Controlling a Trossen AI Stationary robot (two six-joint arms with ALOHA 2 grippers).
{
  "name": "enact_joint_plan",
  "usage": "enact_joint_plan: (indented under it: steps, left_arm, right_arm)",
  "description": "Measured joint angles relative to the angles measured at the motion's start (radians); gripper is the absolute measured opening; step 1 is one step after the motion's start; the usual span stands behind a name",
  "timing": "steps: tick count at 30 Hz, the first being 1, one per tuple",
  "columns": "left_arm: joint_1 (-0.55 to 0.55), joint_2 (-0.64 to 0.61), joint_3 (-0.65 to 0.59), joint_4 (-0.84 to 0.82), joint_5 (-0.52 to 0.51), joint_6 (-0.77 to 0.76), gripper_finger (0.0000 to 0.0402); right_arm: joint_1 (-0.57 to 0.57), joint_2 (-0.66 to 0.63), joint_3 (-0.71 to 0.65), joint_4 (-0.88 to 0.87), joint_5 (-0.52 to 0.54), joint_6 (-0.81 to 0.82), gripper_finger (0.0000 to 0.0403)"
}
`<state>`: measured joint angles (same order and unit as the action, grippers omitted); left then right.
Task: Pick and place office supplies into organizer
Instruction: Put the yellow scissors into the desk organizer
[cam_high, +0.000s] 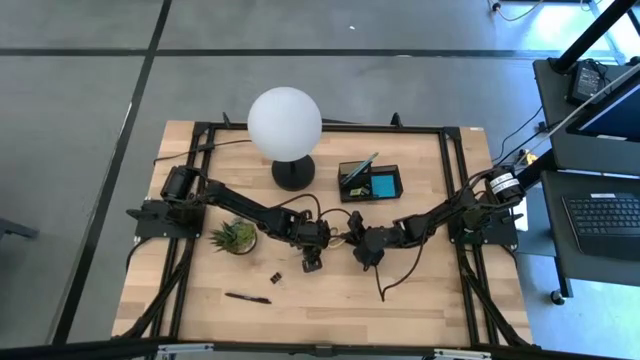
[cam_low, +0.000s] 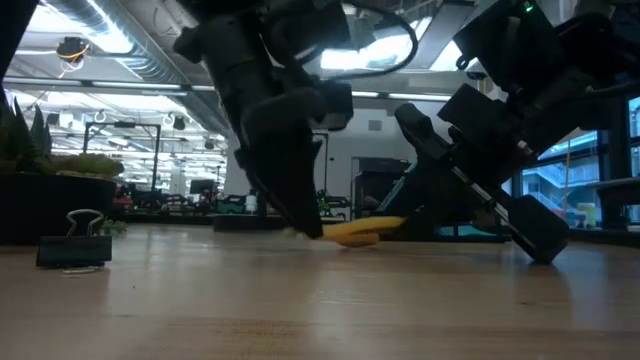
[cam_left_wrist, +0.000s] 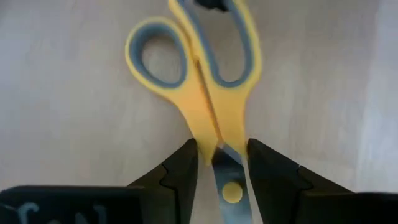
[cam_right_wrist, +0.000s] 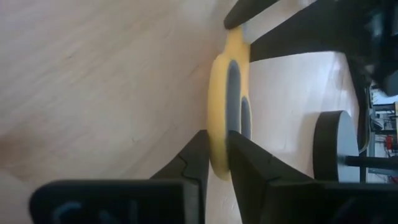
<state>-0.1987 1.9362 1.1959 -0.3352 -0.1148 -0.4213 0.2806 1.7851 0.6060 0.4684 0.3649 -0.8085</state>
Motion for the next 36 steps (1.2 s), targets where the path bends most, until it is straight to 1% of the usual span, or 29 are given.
enact_joint_plan:
  steps: [4,8,13,18,23,25,27,30,33,36]
  left_arm:
    - [-0.001,-0.035,-0.001,-0.013,-0.022,0.059,0.0134]
    - [-0.001,-0.060,-0.001,0.000,-0.032,0.060,0.0135]
    - [0.001,-0.061,0.001,0.003,-0.010,0.062,0.0136]
    - [0.001,-0.061,0.001,0.014,-0.017,0.061,0.0136]
    - [0.002,-0.062,0.001,0.019,-0.022,0.058,0.0136]
    - [-0.004,-0.079,0.000,0.007,-0.030,0.054,0.0136]
    - [-0.013,-0.105,0.000,0.011,-0.062,0.059,0.0136]
    - [-0.037,-0.160,0.000,-0.002,-0.139,0.080,0.0136]
    - [-0.069,-0.221,0.000,-0.006,-0.238,0.100,0.0136]
    - [-0.101,-0.263,0.000,-0.030,-0.342,0.103,0.0136]
  right_arm:
    - [0.000,0.000,-0.001,0.020,0.005,0.006,0.0054]
    - [-0.001,0.000,0.000,0.037,0.009,0.006,0.0054]
    - [-0.001,0.002,0.001,0.060,0.027,-0.001,0.0054]
    - [-0.001,0.002,0.000,0.067,0.031,-0.005,0.0054]
    - [-0.001,0.002,0.000,0.067,0.132,-0.005,0.0052]
    - [-0.001,0.002,0.000,0.067,0.147,0.000,0.0048]
    - [-0.001,0.002,0.000,0.066,0.149,0.014,0.0046]
    - [0.004,0.002,0.000,0.066,0.150,0.016,0.0045]
    - [0.018,0.002,0.000,0.076,0.167,0.011,0.0045]
    - [0.042,0.002,0.001,0.082,0.210,0.007,0.0045]
